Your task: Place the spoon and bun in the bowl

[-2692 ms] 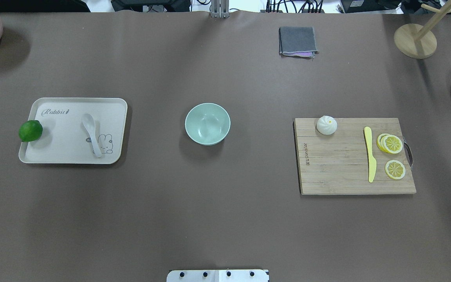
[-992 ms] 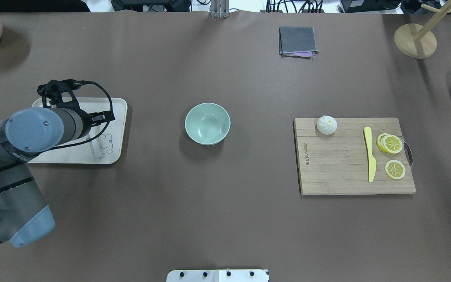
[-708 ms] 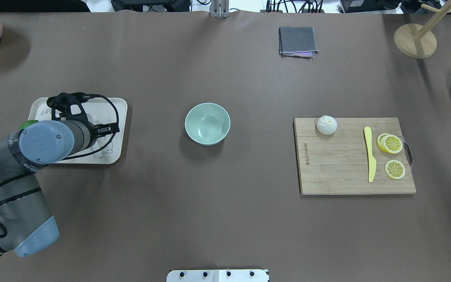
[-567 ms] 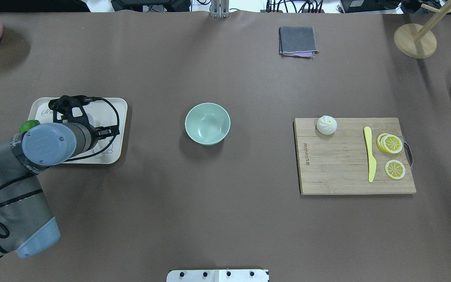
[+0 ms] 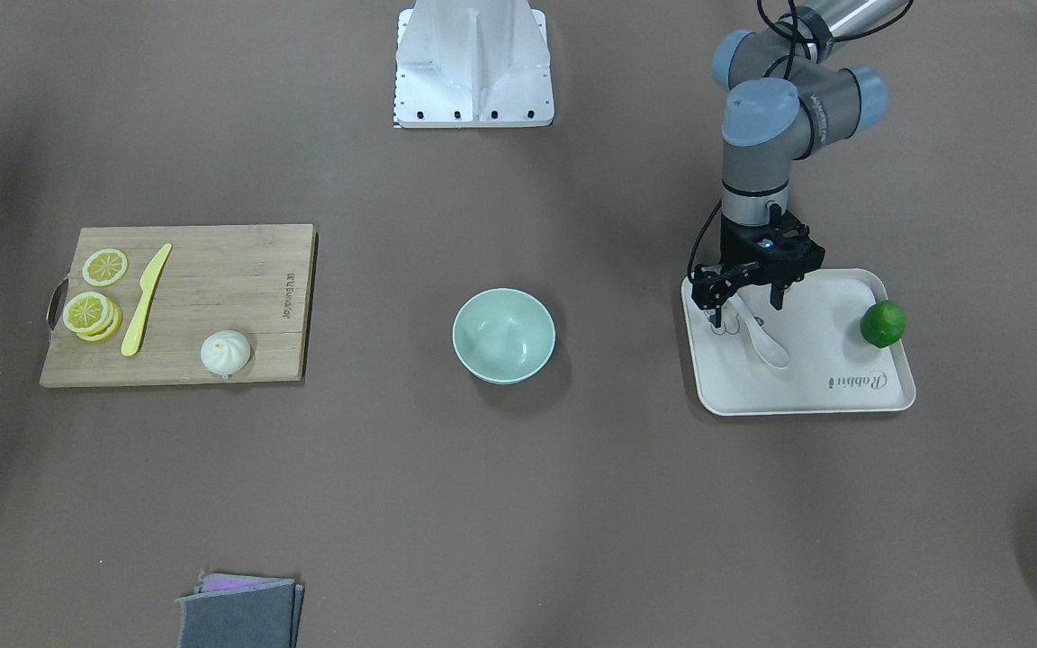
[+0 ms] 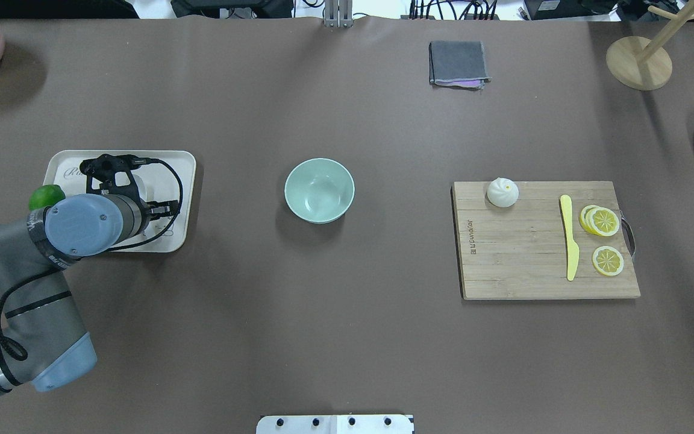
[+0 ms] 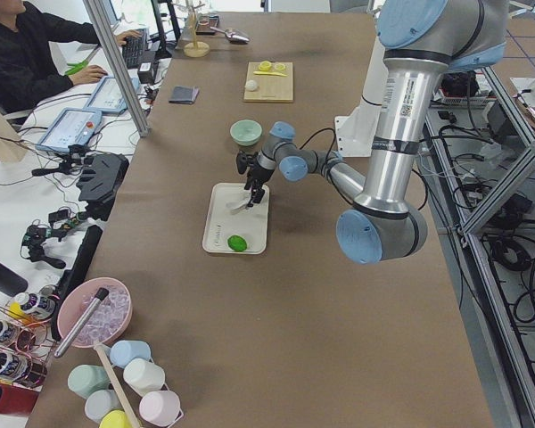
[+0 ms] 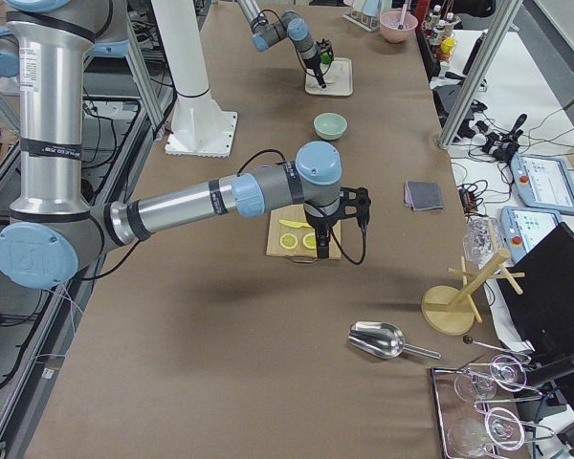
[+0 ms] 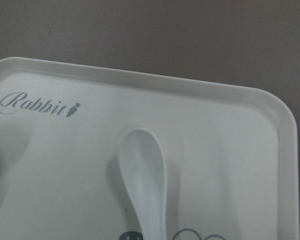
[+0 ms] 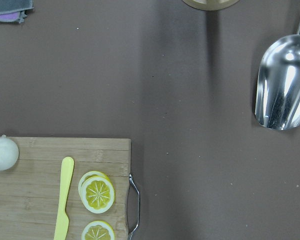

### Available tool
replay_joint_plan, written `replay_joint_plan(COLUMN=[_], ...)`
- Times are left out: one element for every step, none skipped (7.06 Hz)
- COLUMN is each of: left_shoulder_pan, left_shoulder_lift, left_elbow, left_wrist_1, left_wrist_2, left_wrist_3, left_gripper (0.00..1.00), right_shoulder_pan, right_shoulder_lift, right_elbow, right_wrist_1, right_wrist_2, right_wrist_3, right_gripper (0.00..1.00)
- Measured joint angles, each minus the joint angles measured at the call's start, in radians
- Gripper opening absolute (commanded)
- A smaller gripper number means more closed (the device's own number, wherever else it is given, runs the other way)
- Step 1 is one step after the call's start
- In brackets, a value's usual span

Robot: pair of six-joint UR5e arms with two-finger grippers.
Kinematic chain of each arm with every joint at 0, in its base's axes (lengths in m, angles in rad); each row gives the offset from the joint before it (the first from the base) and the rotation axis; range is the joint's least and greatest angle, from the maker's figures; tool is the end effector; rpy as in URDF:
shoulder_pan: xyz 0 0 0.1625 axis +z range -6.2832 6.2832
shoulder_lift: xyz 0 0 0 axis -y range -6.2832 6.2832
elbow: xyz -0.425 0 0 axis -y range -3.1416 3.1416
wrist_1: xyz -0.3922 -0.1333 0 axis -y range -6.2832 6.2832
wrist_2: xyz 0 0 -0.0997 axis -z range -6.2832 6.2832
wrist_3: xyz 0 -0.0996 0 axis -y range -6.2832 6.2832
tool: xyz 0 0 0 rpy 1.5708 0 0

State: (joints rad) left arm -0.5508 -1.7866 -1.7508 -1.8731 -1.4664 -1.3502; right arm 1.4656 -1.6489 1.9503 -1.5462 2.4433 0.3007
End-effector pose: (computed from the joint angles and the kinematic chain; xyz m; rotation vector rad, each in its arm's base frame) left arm 0.4300 -0.4328 0.4382 0.3571 0.6119 -0.3528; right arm 0.0088 -0.4598 0.4985 0.1244 -0.9075 0.0395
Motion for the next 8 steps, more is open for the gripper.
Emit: replay_joint_plan(left_shoulder_pan=[0.000, 0.000, -0.002, -0.007, -0.018, -0.033, -0.051, -0.062], left_shoulder_lift=[0.001, 0.004, 0.011, 0.018, 0.021, 0.018, 0.004, -0.026], left_elbow=[0.004, 0.006, 0.007, 0.006, -0.001, -0.021, -0.049, -0.069], left_wrist_1=[-0.003, -0.010, -0.030, -0.052, -0.065, -0.067, -0.061, -0.046], left_wrist_2=[0.000, 0.000, -0.002, -0.005, -0.010, -0.013, -0.028, -0.050], left_wrist_3=[0.009, 0.018, 0.031, 0.039, 0.042, 0.045, 0.049, 0.050], left_gripper=[0.24, 0.03, 0.00, 0.00, 0.00, 0.00, 0.00, 0.00], right_shoulder_pan=[-0.002, -0.004, -0.006, -0.007, -0.009, -0.014, -0.030, -0.053], right_shoulder_lift=[0.004, 0.008, 0.011, 0.013, 0.013, 0.014, 0.015, 0.016], right_elbow=[0.000, -0.001, -0.001, -0.001, -0.001, 0.000, 0.000, 0.000], right_wrist_1=[0.000, -0.001, -0.001, -0.001, -0.001, -0.001, -0.001, 0.000], right_wrist_2=[0.000, 0.000, -0.001, -0.001, -0.001, -0.001, -0.003, -0.010], right_wrist_3=[0.000, 0.000, 0.001, 0.001, 0.002, 0.007, 0.015, 0.020], right_gripper=[1.00, 1.00, 1.00, 1.00, 1.00, 1.00, 1.00, 1.00])
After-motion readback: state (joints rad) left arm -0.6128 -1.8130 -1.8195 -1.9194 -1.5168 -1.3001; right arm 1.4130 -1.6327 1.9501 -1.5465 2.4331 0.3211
